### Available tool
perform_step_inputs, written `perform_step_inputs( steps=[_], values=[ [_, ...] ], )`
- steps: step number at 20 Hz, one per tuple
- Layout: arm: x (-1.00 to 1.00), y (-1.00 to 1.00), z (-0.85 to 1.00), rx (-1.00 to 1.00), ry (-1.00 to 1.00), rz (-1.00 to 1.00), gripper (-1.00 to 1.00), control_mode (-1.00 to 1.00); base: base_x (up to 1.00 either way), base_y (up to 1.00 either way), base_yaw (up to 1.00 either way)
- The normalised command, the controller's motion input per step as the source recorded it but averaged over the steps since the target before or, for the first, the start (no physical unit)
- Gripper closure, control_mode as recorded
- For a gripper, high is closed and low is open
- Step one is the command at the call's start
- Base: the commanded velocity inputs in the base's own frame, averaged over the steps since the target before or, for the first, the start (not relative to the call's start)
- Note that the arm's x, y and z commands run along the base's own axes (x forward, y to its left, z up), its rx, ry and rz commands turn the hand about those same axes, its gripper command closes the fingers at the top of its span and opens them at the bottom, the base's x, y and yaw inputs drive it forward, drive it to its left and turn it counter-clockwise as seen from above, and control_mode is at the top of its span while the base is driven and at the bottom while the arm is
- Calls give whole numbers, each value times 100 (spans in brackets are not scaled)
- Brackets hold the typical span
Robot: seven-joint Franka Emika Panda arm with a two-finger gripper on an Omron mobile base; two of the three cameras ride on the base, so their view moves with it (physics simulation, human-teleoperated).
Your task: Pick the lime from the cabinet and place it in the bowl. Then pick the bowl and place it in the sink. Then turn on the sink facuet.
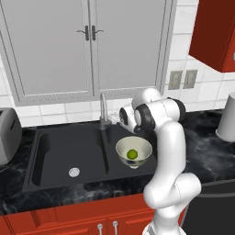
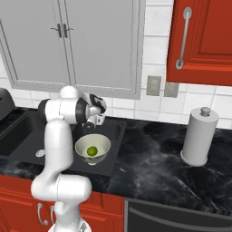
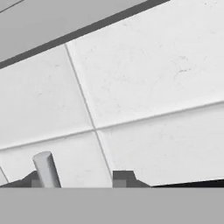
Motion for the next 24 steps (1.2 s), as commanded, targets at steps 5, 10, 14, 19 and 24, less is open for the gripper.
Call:
perform_step_inputs(
  steps=[5,10,14,19,24],
  values=[
    [-10,-100,0,17,14,-13,100,-100,0,0,0],
    [-7,-100,-4,17,18,-11,100,-100,0,0,0],
    [-6,-100,-8,17,17,-10,100,-100,0,0,0],
    [-1,-80,-6,14,12,-8,100,-100,0,0,0],
    [-1,-42,-3,11,4,-5,100,-100,0,0,0]
  ],
)
